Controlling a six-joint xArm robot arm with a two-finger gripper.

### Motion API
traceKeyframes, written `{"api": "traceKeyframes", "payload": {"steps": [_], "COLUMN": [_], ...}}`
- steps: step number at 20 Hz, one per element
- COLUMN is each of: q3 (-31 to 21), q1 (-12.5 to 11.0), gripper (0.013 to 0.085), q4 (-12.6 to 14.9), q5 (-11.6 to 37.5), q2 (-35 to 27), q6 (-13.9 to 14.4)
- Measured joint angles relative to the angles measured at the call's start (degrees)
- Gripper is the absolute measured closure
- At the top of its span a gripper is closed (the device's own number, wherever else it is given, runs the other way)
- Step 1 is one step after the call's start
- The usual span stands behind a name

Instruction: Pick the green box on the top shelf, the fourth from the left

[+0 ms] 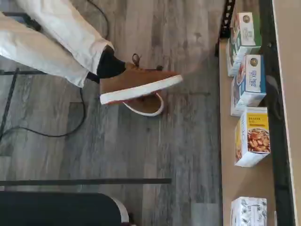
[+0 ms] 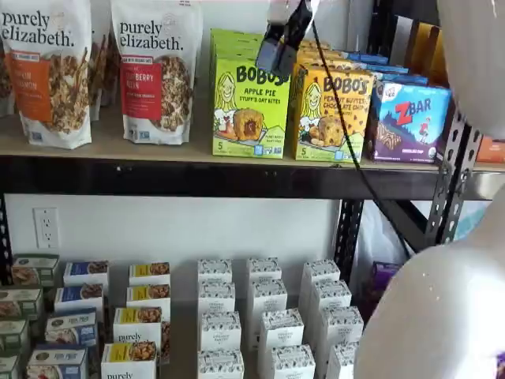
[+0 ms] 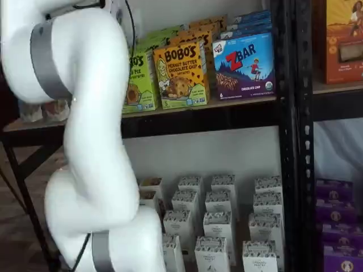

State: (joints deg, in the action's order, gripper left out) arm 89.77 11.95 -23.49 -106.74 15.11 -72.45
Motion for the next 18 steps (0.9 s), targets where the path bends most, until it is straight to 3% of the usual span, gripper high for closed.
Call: {"api": "traceKeyframes", "payload": {"steps": [3,6,13,18], "q3": [-1.5,-3.2,-1.4,-1.9], "q1": [1.5,1.6,-1.2,-0.9], "gripper": [0.013,0.013,0.013,0.013], "q4": [3.5,4.8,-0.8,-1.6], "q5": [2.5,5.1,7.3,13.8], "q2": [1.3,2.4,1.1,1.0], "q6": [0.5,0.3,-1.3,-1.1]}}
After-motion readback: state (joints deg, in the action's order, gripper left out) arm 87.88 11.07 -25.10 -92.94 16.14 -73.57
